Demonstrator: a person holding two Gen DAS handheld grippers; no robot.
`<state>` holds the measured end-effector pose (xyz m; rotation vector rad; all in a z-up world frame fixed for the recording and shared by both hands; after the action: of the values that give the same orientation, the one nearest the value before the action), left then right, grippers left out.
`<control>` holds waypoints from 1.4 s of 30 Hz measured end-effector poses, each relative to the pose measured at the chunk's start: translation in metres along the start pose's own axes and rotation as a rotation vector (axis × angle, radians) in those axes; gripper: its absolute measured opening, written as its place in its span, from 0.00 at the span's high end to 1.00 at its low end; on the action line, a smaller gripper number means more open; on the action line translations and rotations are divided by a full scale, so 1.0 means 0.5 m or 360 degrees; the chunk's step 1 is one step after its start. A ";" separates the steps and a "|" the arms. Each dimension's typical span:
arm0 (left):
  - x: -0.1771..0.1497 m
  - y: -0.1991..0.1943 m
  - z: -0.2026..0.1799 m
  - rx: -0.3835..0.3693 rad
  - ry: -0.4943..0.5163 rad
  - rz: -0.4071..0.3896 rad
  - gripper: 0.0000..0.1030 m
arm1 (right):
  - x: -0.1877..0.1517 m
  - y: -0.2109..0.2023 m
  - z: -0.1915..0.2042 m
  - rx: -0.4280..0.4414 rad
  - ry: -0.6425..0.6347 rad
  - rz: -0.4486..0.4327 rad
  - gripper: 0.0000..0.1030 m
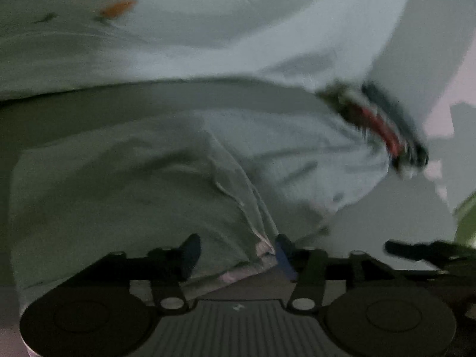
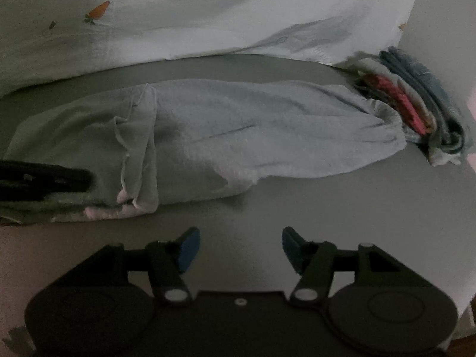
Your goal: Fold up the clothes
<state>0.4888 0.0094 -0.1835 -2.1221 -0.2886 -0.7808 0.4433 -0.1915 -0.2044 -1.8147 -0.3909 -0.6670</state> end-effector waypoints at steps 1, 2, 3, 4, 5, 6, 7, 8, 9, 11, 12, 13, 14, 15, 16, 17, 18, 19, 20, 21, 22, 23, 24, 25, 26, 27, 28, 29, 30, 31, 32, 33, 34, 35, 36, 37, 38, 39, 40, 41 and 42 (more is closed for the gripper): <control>0.002 -0.021 0.014 0.0020 -0.0053 -0.0037 0.41 | 0.004 0.000 0.010 0.0038 -0.0012 -0.0009 0.39; 0.005 -0.042 0.036 0.0070 -0.0115 -0.0073 0.40 | 0.012 0.004 0.016 0.0076 -0.0026 -0.0021 0.39; 0.006 -0.062 0.062 0.0143 -0.0185 -0.0108 0.40 | 0.023 0.010 0.025 0.0124 -0.0036 -0.0031 0.38; 0.008 -0.079 0.089 0.0212 -0.0251 -0.0139 0.40 | 0.035 0.017 0.037 0.0175 -0.0045 -0.0040 0.38; 0.011 -0.092 0.119 0.0273 -0.0315 -0.0164 0.40 | 0.047 0.024 0.048 0.0226 -0.0054 -0.0050 0.37; 0.015 -0.103 0.154 0.0331 -0.0382 -0.0188 0.40 | 0.059 0.031 0.059 0.0278 -0.0051 -0.0052 0.37; 0.022 -0.112 0.185 0.0384 -0.0439 -0.0204 0.40 | 0.071 0.037 0.071 0.0330 -0.0045 -0.0053 0.34; 0.032 -0.121 0.217 0.0434 -0.0491 -0.0224 0.40 | 0.083 0.045 0.082 0.0378 -0.0037 -0.0053 0.32; 0.045 -0.129 0.249 0.0465 -0.0532 -0.0251 0.40 | 0.096 0.052 0.094 0.0410 -0.0035 -0.0057 0.31; 0.072 -0.132 0.299 0.0472 -0.0582 -0.0286 0.39 | 0.120 0.068 0.115 0.0450 -0.0033 -0.0062 0.28; 0.088 -0.127 0.324 0.0466 -0.0604 -0.0287 0.39 | 0.131 0.078 0.126 0.0458 -0.0032 -0.0060 0.28; 0.101 -0.117 0.342 0.0448 -0.0611 -0.0281 0.38 | 0.142 0.088 0.136 0.0466 -0.0032 -0.0057 0.26; 0.116 -0.103 0.358 0.0419 -0.0609 -0.0272 0.38 | 0.151 0.100 0.146 0.0467 -0.0028 -0.0047 0.26; 0.128 -0.090 0.373 0.0383 -0.0610 -0.0263 0.38 | 0.159 0.113 0.155 0.0466 -0.0024 -0.0035 0.26; 0.136 -0.075 0.387 0.0326 -0.0621 -0.0248 0.38 | 0.167 0.126 0.166 0.0459 -0.0024 -0.0022 0.26; 0.141 -0.056 0.400 0.0254 -0.0645 -0.0222 0.38 | 0.174 0.137 0.175 0.0449 -0.0028 -0.0017 0.26; 0.144 -0.040 0.412 0.0212 -0.0673 -0.0197 0.39 | 0.181 0.144 0.182 0.0443 -0.0034 -0.0017 0.26; 0.145 -0.031 0.419 0.0208 -0.0676 -0.0195 0.40 | 0.188 0.151 0.189 0.0443 -0.0037 -0.0015 0.26; 0.146 -0.027 0.422 0.0211 -0.0658 -0.0211 0.42 | 0.196 0.157 0.196 0.0446 -0.0039 -0.0012 0.26; 0.145 -0.026 0.423 0.0223 -0.0631 -0.0233 0.59 | 0.204 0.164 0.203 0.0449 -0.0040 -0.0009 0.26; 0.142 -0.022 0.424 0.0256 -0.0613 -0.0244 0.75 | 0.209 0.170 0.209 0.0461 -0.0039 0.0004 0.26; 0.138 -0.016 0.427 0.0322 -0.0606 -0.0246 0.98 | 0.212 0.178 0.215 0.0479 -0.0047 0.0032 0.30; 0.136 -0.017 0.433 0.0406 -0.0616 -0.0258 0.99 | 0.214 0.185 0.222 0.0498 -0.0059 0.0062 0.41; 0.134 -0.022 0.437 0.0463 -0.0633 -0.0285 0.99 | 0.216 0.189 0.230 0.0519 -0.0078 0.0089 0.74; 0.132 -0.030 0.442 0.0507 -0.0659 -0.0316 0.99 | 0.218 0.187 0.237 0.0534 -0.0094 0.0102 0.92; 0.131 -0.043 0.447 0.0531 -0.0701 -0.0355 0.99 | 0.221 0.178 0.242 0.0560 -0.0100 0.0086 0.92; 0.129 -0.059 0.455 0.0561 -0.0741 -0.0396 0.99 | 0.226 0.161 0.245 0.0604 -0.0098 0.0041 0.93; 0.127 -0.071 0.464 0.0589 -0.0760 -0.0423 0.99 | 0.234 0.141 0.246 0.0655 -0.0087 -0.0002 0.93; 0.123 -0.081 0.477 0.0614 -0.0779 -0.0437 0.99 | 0.242 0.124 0.247 0.0708 -0.0069 -0.0032 0.93; 0.117 -0.083 0.491 0.0629 -0.0805 -0.0434 0.99 | 0.250 0.111 0.248 0.0752 -0.0048 -0.0049 0.93; 0.112 -0.085 0.505 0.0645 -0.0831 -0.0432 0.99 | 0.256 0.107 0.251 0.0773 -0.0033 -0.0053 0.93; 0.107 -0.088 0.516 0.0637 -0.0857 -0.0441 0.98 | 0.258 0.110 0.256 0.0766 -0.0039 -0.0045 0.93; 0.104 -0.091 0.520 0.0600 -0.0879 -0.0462 0.98 | 0.256 0.122 0.264 0.0720 -0.0080 -0.0023 0.92; 0.103 -0.092 0.520 0.0595 -0.0889 -0.0463 0.98 | 0.248 0.142 0.275 0.0626 -0.0162 0.0021 0.90; 0.105 -0.090 0.517 0.0611 -0.0885 -0.0454 0.98 | 0.240 0.159 0.283 0.0525 -0.0231 0.0054 0.90; 0.109 -0.088 0.511 0.0630 -0.0863 -0.0437 0.98 | 0.234 0.166 0.281 0.0457 -0.0253 0.0057 0.81; 0.115 -0.085 0.504 0.0650 -0.0838 -0.0415 0.96 | 0.228 0.170 0.275 0.0398 -0.0265 0.0053 0.67; 0.118 -0.086 0.497 0.0649 -0.0821 -0.0399 0.88 | 0.226 0.165 0.262 0.0396 -0.0237 0.0048 0.60; 0.114 -0.095 0.489 0.0612 -0.0819 -0.0393 0.83 | 0.225 0.155 0.248 0.0415 -0.0195 0.0045 0.51; 0.109 -0.105 0.481 0.0569 -0.0822 -0.0391 0.74 | 0.222 0.145 0.233 0.0435 -0.0151 0.0043 0.50; 0.103 -0.114 0.469 0.0521 -0.0833 -0.0392 0.67 | 0.215 0.137 0.219 0.0445 -0.0114 0.0058 0.50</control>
<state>0.6039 0.2240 -0.2227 -1.9619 -0.9053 -0.2676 0.5937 -0.1179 -0.2153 -1.5784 -0.4736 -0.4963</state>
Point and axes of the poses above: each gripper's, at about its wrist camera, not at the fingertips, and y roughly the way its jaws point, z to its left, x to its top, the point moved 4 cm from there along y, roughly the way its jaws point, and after that the axes turned 11 degrees about -x, right-handed, at the moved point
